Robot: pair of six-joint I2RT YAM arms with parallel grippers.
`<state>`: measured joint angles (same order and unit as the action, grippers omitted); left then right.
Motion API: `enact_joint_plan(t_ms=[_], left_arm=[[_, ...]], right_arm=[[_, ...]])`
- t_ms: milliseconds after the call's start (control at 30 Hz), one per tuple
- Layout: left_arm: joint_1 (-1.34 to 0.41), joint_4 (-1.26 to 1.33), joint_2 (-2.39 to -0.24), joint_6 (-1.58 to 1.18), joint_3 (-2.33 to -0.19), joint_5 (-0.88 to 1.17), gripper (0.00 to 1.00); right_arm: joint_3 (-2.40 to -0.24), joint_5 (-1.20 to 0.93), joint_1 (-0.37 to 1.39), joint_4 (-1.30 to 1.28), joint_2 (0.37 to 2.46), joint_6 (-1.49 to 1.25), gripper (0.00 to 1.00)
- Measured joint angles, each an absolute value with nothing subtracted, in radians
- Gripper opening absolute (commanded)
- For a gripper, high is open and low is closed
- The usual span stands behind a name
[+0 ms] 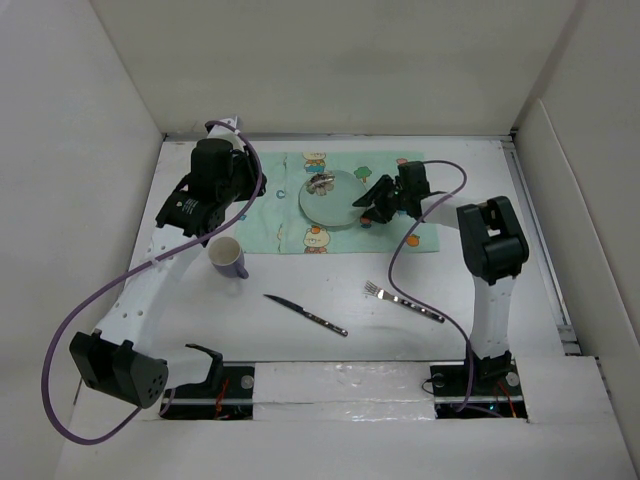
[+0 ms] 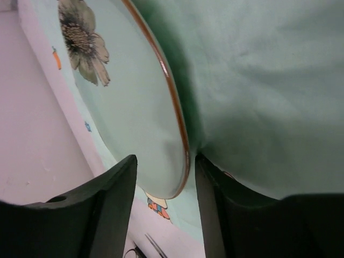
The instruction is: Set the dinner table for one person
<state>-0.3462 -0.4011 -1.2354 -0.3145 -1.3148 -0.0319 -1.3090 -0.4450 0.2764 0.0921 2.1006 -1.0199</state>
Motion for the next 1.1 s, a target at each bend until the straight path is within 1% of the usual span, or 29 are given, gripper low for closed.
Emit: enact_joint_plan(t_ms=[33,133,267,300,367,400,433,467,500,600,633,667,700,733,800,833,900,933,1033,1100], left_arm=[[-0.346,-0.402,-1.235,-0.314,-1.315,-0.035,0.29],[-0.346,-0.421,-1.238,-0.302,-1.334,-0.056,0.30],[-0.346,-0.453,-1.247,-0.284,-1.422,-0.096,0.31],[-0.346,-0.460,-1.247,-0.281,-1.452,-0.107,0.29],[-0.346,-0.461,-1.244,-0.281,-1.499,-0.120,0.25],[-0.346,-0.461,-1.239,-0.282,-1.517,-0.125,0.22],[-0.346,-0.461,-1.230,-0.286,-1.528,-0.129,0.09],[-0.346,-0.462,-1.219,-0.293,-1.533,-0.133,0.03],[-0.346,-0.463,-1.206,-0.302,-1.534,-0.136,0.00],[-0.346,-0.478,-1.164,-0.321,-1.534,-0.141,0.00],[-0.346,-0.482,-1.157,-0.325,-1.535,-0.141,0.03],[-0.346,-0.488,-1.141,-0.337,-1.535,-0.144,0.08],[-0.346,-0.495,-1.132,-0.347,-1.536,-0.145,0.08],[-0.346,-0.504,-1.124,-0.358,-1.539,-0.148,0.22],[-0.346,-0.518,-1.113,-0.371,-1.541,-0.153,0.32],[-0.346,-0.528,-1.110,-0.381,-1.542,-0.158,0.39],[-0.346,-0.550,-1.106,-0.397,-1.549,-0.169,0.43],[-0.346,-0.560,-1.105,-0.403,-1.554,-0.173,0.45],[-0.346,-0.583,-1.091,-0.417,-1.570,-0.186,0.46],[-0.346,-0.592,-1.079,-0.423,-1.581,-0.189,0.46]], right_arm=[[-1.311,-0.441,0.276,0.076,2.099,-1.012,0.58],[-1.328,-0.413,0.277,-0.006,2.078,-0.981,0.63],[-1.348,-0.360,0.277,-0.112,2.003,-0.926,0.64],[-1.348,-0.344,0.277,-0.136,1.975,-0.909,0.63],[-1.344,-0.313,0.276,-0.182,1.913,-0.868,0.43],[-1.338,-0.300,0.277,-0.200,1.876,-0.847,0.29],[-1.325,-0.287,0.279,-0.211,1.835,-0.822,0.08],[-1.307,-0.278,0.282,-0.219,1.791,-0.796,0.02],[-1.283,-0.277,0.288,-0.220,1.744,-0.770,0.00],[-1.216,-0.296,0.349,-0.217,1.613,-0.685,0.00],[-1.210,-0.311,0.390,-0.214,1.586,-0.655,0.00],[-1.210,-0.317,0.404,-0.212,1.580,-0.647,0.06],[-1.210,-0.345,0.478,-0.193,1.562,-0.607,0.06],[-1.219,-0.342,0.547,-0.190,1.562,-0.575,0.26],[-1.243,-0.336,0.677,-0.176,1.589,-0.531,0.43],[-1.263,-0.329,0.745,-0.172,1.612,-0.503,0.54],[-1.307,-0.307,0.871,-0.165,1.667,-0.461,0.60],[-1.332,-0.287,0.926,-0.166,1.696,-0.442,0.66],[-1.399,-0.207,1.040,-0.164,1.782,-0.393,0.71],[-1.443,-0.164,1.079,-0.169,1.838,-0.371,0.71]])
